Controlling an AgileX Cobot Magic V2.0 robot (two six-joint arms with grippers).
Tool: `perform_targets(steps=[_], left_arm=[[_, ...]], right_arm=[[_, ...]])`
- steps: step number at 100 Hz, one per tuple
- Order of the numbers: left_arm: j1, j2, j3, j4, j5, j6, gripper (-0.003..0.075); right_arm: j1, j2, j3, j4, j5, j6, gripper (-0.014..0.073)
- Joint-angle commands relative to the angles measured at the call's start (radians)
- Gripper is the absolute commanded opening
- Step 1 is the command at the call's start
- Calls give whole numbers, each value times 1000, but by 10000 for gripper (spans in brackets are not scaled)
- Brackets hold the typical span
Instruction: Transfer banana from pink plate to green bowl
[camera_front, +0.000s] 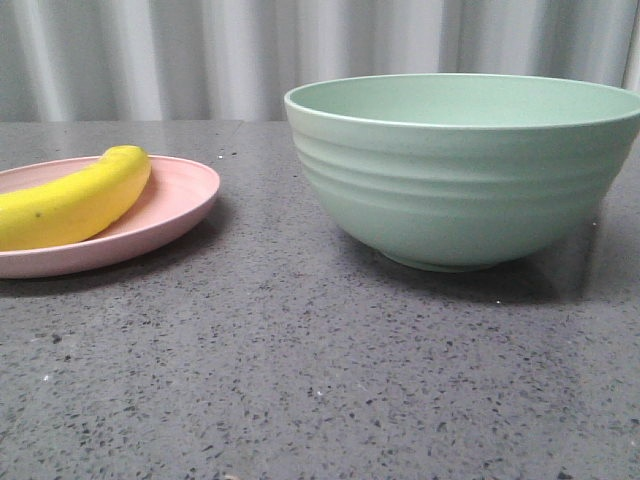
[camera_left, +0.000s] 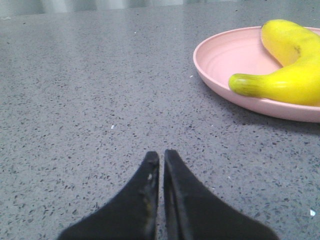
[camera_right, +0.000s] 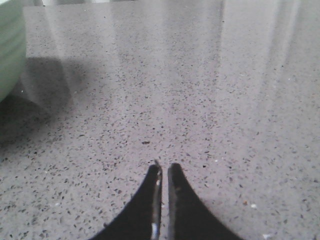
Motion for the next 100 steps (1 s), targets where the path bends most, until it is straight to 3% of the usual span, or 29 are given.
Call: perform_targets(steps=[1,100], left_arm=[[2,-28,11,-1,-60,-8,-20],[2,-28,11,-1,-86,-8,-20]], right_arm=[[-7,-20,19,-14,-20,-2,-67],[-7,-20,19,-17,-20,-2,-67]])
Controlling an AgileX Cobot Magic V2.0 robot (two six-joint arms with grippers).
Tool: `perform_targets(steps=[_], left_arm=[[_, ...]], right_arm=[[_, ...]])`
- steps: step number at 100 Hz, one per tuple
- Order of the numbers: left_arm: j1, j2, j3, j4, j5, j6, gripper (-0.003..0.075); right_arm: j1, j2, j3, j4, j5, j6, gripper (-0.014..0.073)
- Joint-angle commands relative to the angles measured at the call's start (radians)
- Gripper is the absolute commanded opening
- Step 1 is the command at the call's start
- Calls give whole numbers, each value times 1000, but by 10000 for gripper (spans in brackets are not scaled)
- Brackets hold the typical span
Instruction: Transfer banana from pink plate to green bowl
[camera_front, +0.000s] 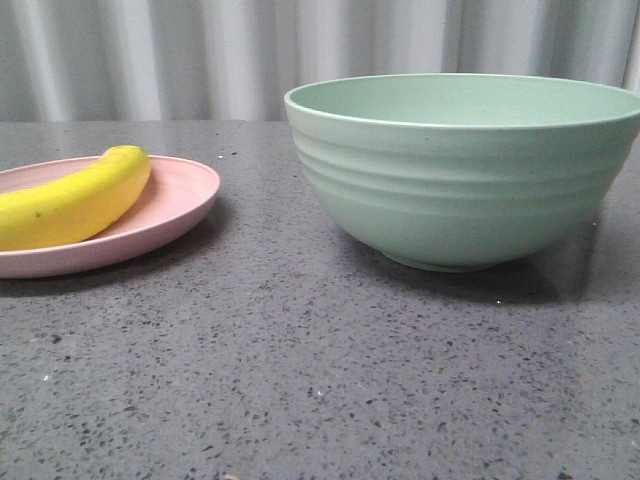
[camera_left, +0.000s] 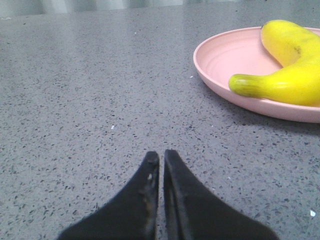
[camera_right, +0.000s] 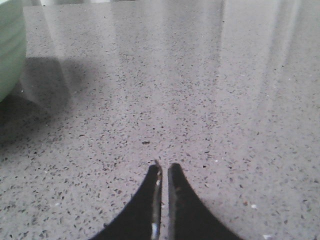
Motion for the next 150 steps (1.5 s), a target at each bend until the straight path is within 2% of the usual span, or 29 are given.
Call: perform_targets(steps=[1,25,54,85,150], left_arm=[[2,-28,11,-1,-86,-8,-20],[2,-28,11,-1,-112,-8,-20],[2,-28,11,-1,-234,-8,-20],[2,-28,11,-1,-247,-8,-20],[2,-28,11,-1,-247,-8,-20]], right_arm=[[-7,-20,19,-17,-20,0,-67],[-7,-20,19,-17,-108,0,-67],[-7,-20,19,-50,-148,-2,-67],[-7,-20,19,-47,-289,-2,-67],[-7,-20,19,-47,-290,-2,-67]])
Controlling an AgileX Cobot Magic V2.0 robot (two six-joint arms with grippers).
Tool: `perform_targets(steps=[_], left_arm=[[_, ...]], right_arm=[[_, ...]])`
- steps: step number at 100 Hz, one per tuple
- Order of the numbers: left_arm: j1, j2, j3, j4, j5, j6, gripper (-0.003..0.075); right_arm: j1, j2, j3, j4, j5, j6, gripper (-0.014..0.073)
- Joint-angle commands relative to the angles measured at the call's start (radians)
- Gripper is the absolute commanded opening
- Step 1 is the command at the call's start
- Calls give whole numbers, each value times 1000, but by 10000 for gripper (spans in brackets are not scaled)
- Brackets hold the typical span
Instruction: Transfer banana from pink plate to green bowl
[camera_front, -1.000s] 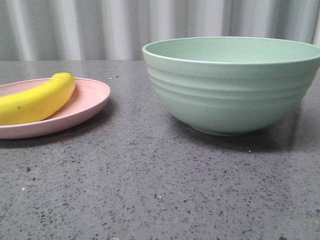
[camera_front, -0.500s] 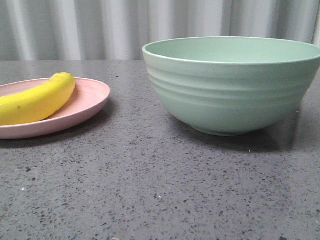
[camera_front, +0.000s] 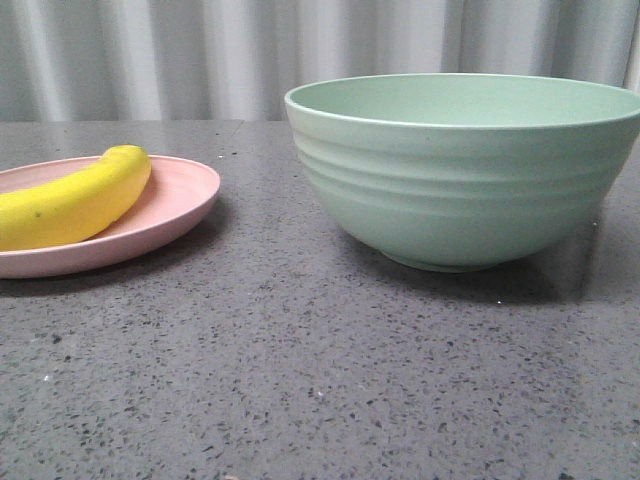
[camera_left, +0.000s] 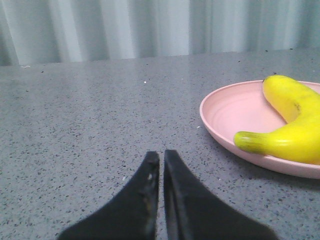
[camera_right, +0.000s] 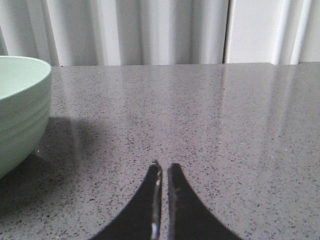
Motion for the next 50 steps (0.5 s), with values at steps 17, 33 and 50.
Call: perform_targets(steps=[17,33,50], left_arm=[[2,-28,11,-1,-95,-8,-20],[2,-28,4,-11,-120,-8,-20],[2,-28,-44,-11,-116,-8,-20]], right_arm=[[-7,-20,19,-14,-84,-2,-67],[-7,-20,19,103,-91,12,-67],[-7,-20,-3,116,-81,12,-67]])
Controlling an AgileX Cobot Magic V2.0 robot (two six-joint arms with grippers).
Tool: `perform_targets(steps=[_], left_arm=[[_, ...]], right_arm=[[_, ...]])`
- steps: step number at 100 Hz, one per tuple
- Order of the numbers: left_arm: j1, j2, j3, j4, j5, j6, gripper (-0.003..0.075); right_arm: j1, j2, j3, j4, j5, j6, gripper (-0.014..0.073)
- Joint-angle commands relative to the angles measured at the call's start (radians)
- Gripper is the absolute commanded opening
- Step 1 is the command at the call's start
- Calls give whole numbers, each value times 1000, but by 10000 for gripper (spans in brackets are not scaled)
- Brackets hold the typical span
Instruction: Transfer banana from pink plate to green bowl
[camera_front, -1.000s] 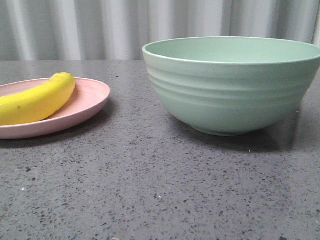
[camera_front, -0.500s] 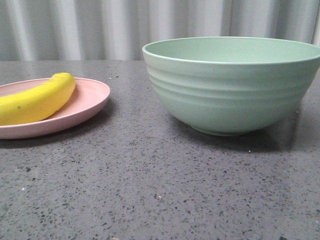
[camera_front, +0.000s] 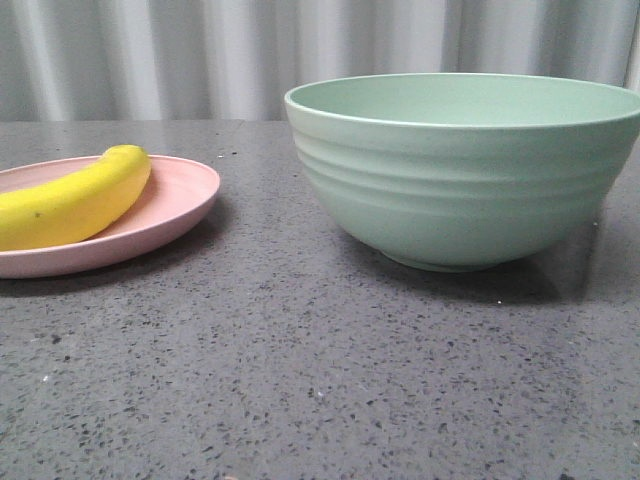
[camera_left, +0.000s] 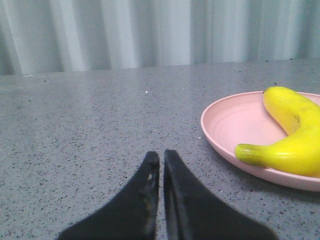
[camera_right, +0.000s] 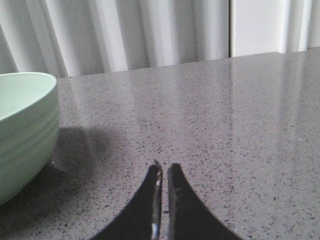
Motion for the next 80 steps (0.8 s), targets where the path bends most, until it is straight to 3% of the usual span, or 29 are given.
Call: perform_targets(steps=[1,38,80], left_arm=[[2,-28,-43,-11,-87,-8,-20],[2,49,-175,-9,-62,-8,-20],[2,327,-366,-9,-73,-8,-20]], right_arm=[[-7,-20,-6,11,-75,4,-67],[-7,34,-125,-7,44,-6,-65],[-7,338,-368,-10,224,-6,-64]])
